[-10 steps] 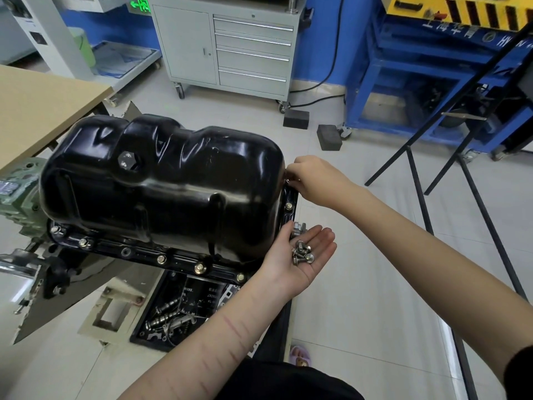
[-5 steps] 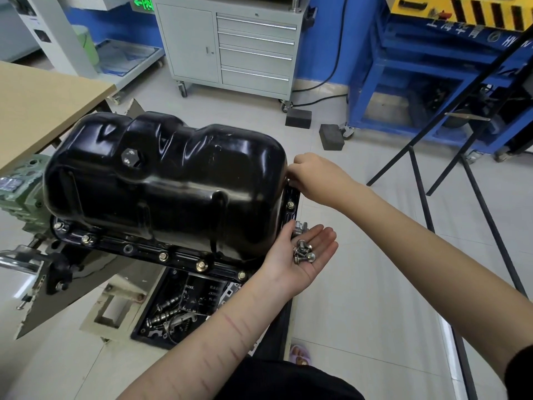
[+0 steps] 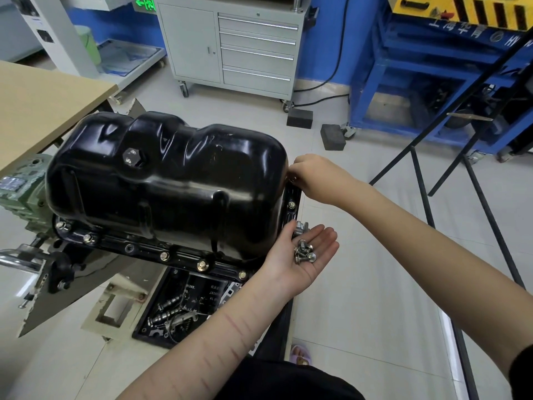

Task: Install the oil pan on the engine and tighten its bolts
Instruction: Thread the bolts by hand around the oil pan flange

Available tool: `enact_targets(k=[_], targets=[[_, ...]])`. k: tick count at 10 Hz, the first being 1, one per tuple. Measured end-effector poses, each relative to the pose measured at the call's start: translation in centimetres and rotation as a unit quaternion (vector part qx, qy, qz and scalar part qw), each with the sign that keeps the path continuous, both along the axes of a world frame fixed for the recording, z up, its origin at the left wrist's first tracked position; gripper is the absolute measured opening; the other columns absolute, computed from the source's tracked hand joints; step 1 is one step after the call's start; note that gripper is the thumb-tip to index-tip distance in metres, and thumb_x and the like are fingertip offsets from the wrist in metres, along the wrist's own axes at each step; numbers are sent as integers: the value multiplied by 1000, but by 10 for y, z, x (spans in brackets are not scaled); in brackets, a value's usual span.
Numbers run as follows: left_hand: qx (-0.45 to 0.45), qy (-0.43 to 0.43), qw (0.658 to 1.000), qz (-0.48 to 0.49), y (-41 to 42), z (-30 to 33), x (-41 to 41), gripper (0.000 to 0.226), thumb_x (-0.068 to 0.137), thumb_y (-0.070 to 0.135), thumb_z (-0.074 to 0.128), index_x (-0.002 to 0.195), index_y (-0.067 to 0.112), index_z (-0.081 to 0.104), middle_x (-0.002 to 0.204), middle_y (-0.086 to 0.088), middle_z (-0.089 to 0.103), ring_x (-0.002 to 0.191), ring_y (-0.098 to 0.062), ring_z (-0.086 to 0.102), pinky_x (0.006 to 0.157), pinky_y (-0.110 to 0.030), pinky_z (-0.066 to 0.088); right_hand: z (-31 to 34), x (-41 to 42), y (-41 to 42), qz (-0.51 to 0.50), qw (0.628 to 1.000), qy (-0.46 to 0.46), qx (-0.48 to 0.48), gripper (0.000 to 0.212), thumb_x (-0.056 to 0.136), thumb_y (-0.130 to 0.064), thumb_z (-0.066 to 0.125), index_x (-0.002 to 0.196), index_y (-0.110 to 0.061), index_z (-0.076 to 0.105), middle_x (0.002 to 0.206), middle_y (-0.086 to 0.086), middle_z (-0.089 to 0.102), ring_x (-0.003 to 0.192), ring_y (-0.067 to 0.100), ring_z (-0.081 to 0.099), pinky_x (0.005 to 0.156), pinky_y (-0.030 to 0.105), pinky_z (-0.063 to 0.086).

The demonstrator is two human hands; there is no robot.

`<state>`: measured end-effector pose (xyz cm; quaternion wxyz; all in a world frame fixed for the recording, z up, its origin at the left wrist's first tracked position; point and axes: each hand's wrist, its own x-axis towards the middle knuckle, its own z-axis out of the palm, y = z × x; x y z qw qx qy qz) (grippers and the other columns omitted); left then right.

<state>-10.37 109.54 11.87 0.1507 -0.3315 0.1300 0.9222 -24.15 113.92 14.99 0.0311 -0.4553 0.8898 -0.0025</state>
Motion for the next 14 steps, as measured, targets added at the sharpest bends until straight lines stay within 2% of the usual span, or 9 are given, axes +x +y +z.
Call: enact_targets(k=[4,5,6,7,8,10,11,13,14], targets=[[-1,-1,1000,1,0,0,0,50,96,36,41,82,-8,61,68,-19,69,55,-26,68,45,-35,56,-6,-3,-2,1,998,49,26,26,95,-20,44,111,-4,56,106,16,56,102,31,50,83,41,43],[2,-1,1000,2,0,1,0,50,97,36,41,82,-8,61,67,-19,68,54,-26,68,44,-35,55,-10,-3,-1,-4,996,82,29,29,97,-26,42,110,-2,53,108,16,56,105,31,48,81,38,41],[5,1,1000,3,1,2,0,51,97,36,40,82,-8,61,67,-19,68,54,-26,68,44,-36,55,-14,-3,-2,-20,991,129,36,37,98,-33,34,111,-3,52,109,14,54,105,30,47,70,34,35],[4,2,1000,2,0,2,1,51,97,36,40,83,-8,61,67,-19,68,54,-26,68,44,-35,56,-17,-2,-2,-25,988,150,39,40,99,-35,29,112,-4,50,108,14,53,103,29,47,67,33,32],[3,1,1000,2,0,2,1,51,97,37,40,83,-8,60,66,-18,68,54,-25,68,44,-35,55,-18,0,3,-23,990,135,17,38,99,-35,28,114,-4,45,110,14,52,102,30,48,72,37,39],[5,0,1000,3,0,3,1,51,97,37,40,83,-8,60,66,-19,68,54,-26,68,44,-36,56,-22,1,1,-26,991,128,24,35,100,-31,26,117,-7,46,107,12,55,100,30,50,67,36,37],[5,0,1000,4,0,4,1,51,97,36,40,83,-8,60,66,-19,68,53,-26,68,44,-36,55,-22,0,-3,-52,988,141,32,43,100,-37,22,111,-8,51,103,12,59,96,31,55,63,34,32],[9,8,1000,2,0,5,2,51,97,36,40,83,-8,60,68,-20,68,55,-26,68,45,-36,56,-22,3,-2,-62,986,151,39,41,99,-36,23,113,-10,51,106,11,59,95,32,56,62,32,31],[5,17,1000,-6,1,6,5,51,97,35,39,83,-9,60,70,-21,69,57,-27,69,47,-37,56,-16,7,-8,-108,984,133,45,50,99,-40,20,94,-10,60,95,10,64,80,30,59,59,27,30]])
